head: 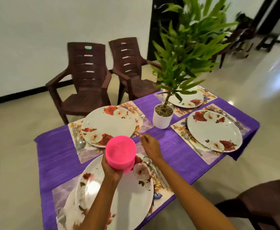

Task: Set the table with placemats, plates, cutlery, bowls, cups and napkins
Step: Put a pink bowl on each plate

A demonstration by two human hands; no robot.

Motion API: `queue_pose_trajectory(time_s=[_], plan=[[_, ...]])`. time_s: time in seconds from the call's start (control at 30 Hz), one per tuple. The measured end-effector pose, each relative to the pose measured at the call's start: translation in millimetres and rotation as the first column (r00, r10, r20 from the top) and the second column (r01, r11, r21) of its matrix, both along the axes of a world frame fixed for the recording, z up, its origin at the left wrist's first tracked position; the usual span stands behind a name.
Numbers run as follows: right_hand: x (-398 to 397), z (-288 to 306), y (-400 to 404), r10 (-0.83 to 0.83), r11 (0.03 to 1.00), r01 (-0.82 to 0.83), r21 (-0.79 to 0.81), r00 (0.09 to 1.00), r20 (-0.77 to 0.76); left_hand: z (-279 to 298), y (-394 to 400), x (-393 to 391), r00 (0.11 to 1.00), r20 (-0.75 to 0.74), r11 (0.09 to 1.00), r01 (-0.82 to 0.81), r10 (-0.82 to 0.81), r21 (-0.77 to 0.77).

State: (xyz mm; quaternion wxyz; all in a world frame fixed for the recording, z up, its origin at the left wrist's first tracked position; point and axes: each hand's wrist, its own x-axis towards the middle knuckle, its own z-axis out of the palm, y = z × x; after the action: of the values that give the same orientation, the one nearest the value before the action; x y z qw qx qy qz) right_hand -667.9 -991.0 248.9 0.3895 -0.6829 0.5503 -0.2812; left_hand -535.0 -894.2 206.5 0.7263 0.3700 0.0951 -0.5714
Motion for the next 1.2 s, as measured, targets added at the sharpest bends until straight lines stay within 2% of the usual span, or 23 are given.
queue_pose_trajectory(time_s=[0.07,0.13,0.33,0.53,0.8,0.87,0.97,1.1,1.2], plan=[[-19,16,-13,-0.028,0.998,0.017,0.066,0.984,0.176,11,-22,-23,0.997,-0.032,0.997,0.075,-0.074,0.022],[-41,31,-28,-0.044,0.991,0.006,0.131,0.958,0.284,19,-47,-48,0.993,0.012,0.993,0.121,-0.121,0.016],[-133,48,-87,0.024,1.0,-0.023,-0.016,0.998,0.066,36,-118,-146,0.974,0.023,0.973,0.227,-0.226,-0.039],[-245,40,-162,-0.015,0.996,-0.001,-0.091,0.983,-0.181,30,-203,-250,0.958,0.029,0.957,0.286,-0.285,-0.047],[-347,56,-262,-0.059,0.997,0.046,-0.07,0.976,-0.211,6,-293,-344,0.97,-0.026,0.964,0.244,-0.243,0.106],[-362,55,-290,-0.113,0.993,0.108,-0.041,0.98,-0.162,5,-308,-353,0.972,-0.034,0.965,0.236,-0.234,0.114],[-382,46,-327,-0.211,0.977,0.211,-0.006,0.973,-0.093,0,-331,-355,0.974,-0.056,0.974,0.22,-0.218,0.046],[-398,22,-363,-0.277,0.96,0.281,0.013,0.951,-0.136,-6,-358,-351,0.984,-0.005,0.983,0.18,-0.18,0.034],[-399,4,-379,-0.29,0.95,0.306,0.054,0.936,-0.2,-4,-376,-346,0.992,-0.046,0.991,0.123,-0.12,0.059]])
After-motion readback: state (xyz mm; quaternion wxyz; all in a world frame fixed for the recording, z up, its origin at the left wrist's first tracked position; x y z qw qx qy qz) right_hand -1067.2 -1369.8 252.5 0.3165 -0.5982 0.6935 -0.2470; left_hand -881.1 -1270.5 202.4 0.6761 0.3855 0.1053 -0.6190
